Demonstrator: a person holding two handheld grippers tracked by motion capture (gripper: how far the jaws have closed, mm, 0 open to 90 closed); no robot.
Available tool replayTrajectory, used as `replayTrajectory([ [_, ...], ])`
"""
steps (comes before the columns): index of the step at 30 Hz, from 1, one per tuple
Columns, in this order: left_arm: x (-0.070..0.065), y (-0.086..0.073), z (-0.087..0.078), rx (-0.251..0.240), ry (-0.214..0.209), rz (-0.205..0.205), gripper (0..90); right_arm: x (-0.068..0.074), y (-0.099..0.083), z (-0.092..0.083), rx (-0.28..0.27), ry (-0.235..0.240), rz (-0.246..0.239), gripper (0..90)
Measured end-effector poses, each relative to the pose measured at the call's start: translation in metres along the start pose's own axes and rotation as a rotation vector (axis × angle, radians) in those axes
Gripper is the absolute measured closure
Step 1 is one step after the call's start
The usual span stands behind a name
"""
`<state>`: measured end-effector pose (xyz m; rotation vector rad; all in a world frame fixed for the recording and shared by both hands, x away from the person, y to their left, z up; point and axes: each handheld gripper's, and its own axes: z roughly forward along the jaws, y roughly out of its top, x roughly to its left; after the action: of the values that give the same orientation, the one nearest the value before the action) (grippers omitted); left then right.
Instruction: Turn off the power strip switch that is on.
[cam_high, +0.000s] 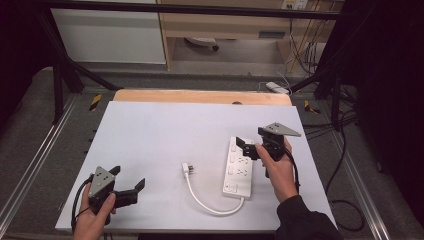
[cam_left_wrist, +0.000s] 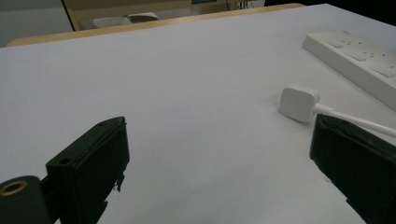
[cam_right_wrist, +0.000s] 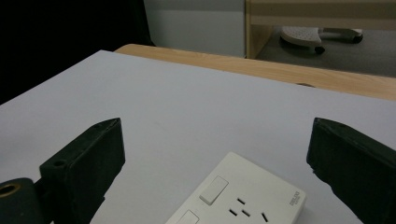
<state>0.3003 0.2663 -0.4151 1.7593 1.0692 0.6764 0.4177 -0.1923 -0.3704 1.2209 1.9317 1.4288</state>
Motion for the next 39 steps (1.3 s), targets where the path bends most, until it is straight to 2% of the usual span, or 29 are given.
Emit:
replayTrajectory([
  [8, 0.0, 0.0, 0.0, 0.001, 0.002, -0.001, 4.6, -0.008, 0.001, -0.023, -0.039, -0.004, -0.004, 6.4],
  [23, 0.001, 0.0, -0.001, -0.01, 0.007, -0.013, 4.6, -0.023, -0.013, -0.061, -0.124, -0.062, -0.037, 4.9],
  [30, 0.001, 0.0, -0.001, -0.009, 0.005, -0.014, 4.6, -0.033, -0.027, -0.081, -0.151, -0.089, -0.032, 6.1],
  [39, 0.001, 0.0, -0.001, -0.009, 0.005, -0.016, 4.6, -0.042, -0.05, -0.097, -0.139, -0.106, -0.025, 6.0],
])
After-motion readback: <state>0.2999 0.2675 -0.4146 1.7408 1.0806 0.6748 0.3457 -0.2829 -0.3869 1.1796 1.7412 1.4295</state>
